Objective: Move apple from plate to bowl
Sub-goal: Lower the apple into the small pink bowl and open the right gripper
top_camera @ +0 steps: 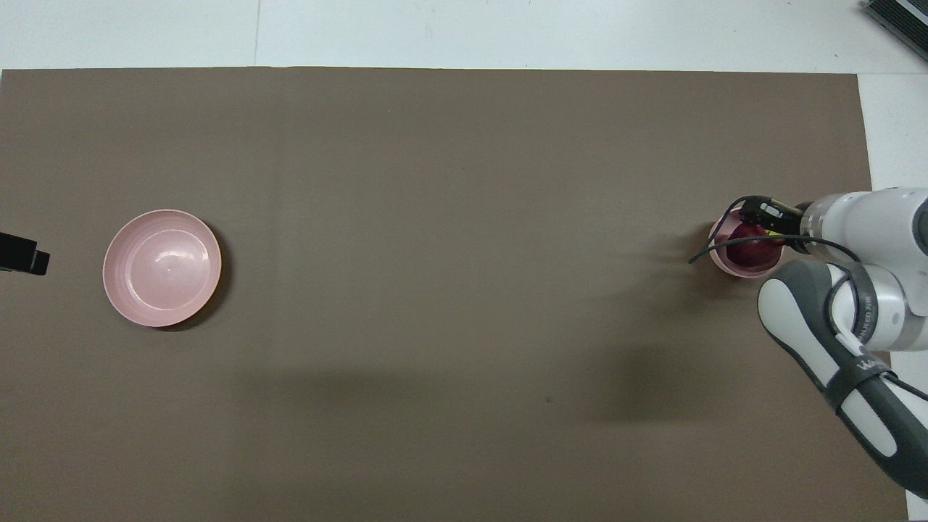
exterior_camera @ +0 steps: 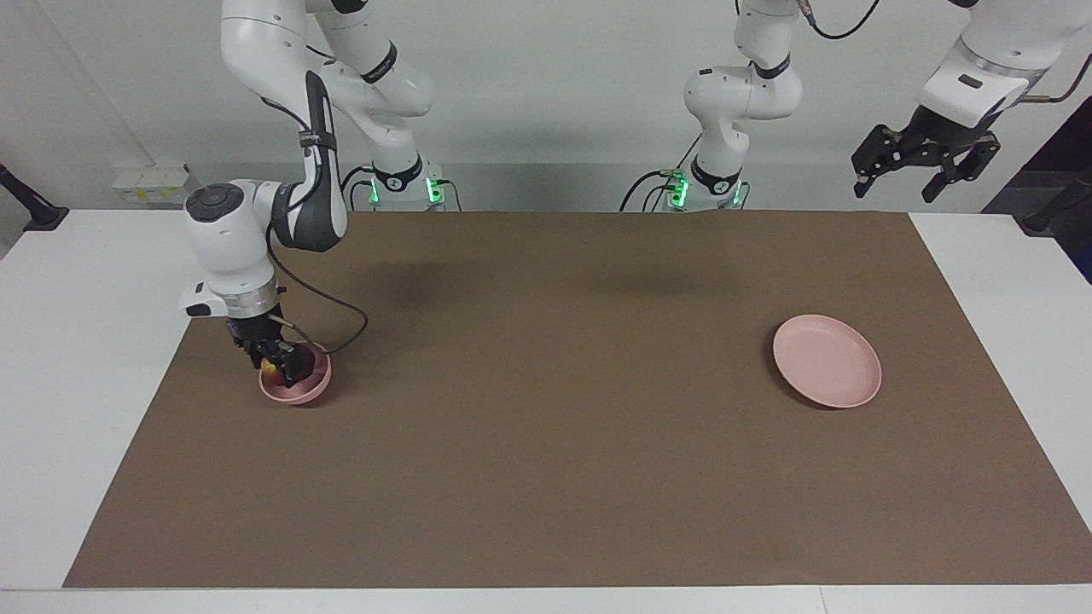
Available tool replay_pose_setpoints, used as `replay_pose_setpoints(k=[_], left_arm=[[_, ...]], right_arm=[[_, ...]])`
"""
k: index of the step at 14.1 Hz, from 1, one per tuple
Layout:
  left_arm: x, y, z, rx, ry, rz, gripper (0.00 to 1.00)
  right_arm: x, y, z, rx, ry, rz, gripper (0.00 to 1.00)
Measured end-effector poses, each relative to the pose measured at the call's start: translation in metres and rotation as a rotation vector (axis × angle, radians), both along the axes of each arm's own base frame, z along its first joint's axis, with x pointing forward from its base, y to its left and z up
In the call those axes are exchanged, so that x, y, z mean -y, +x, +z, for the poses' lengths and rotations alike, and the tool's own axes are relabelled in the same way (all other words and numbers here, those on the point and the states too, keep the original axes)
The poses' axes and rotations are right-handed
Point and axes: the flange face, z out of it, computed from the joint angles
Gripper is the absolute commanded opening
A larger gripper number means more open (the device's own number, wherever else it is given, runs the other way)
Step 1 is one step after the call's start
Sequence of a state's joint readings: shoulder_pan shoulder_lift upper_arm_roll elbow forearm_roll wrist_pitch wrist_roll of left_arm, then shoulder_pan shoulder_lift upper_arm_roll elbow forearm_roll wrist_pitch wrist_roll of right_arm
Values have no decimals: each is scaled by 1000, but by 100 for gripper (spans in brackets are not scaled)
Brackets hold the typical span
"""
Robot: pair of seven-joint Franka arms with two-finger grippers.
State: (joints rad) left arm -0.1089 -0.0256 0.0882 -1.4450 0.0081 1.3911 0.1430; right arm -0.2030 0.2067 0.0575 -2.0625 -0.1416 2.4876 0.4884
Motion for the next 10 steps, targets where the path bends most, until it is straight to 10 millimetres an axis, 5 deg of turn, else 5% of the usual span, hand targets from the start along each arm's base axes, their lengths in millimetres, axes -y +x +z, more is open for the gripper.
replay_pose_setpoints(k=[10], left_arm=[[0, 0, 0, 0, 0, 0, 100]], right_arm=[[-26, 20, 69, -228, 15, 142, 100]])
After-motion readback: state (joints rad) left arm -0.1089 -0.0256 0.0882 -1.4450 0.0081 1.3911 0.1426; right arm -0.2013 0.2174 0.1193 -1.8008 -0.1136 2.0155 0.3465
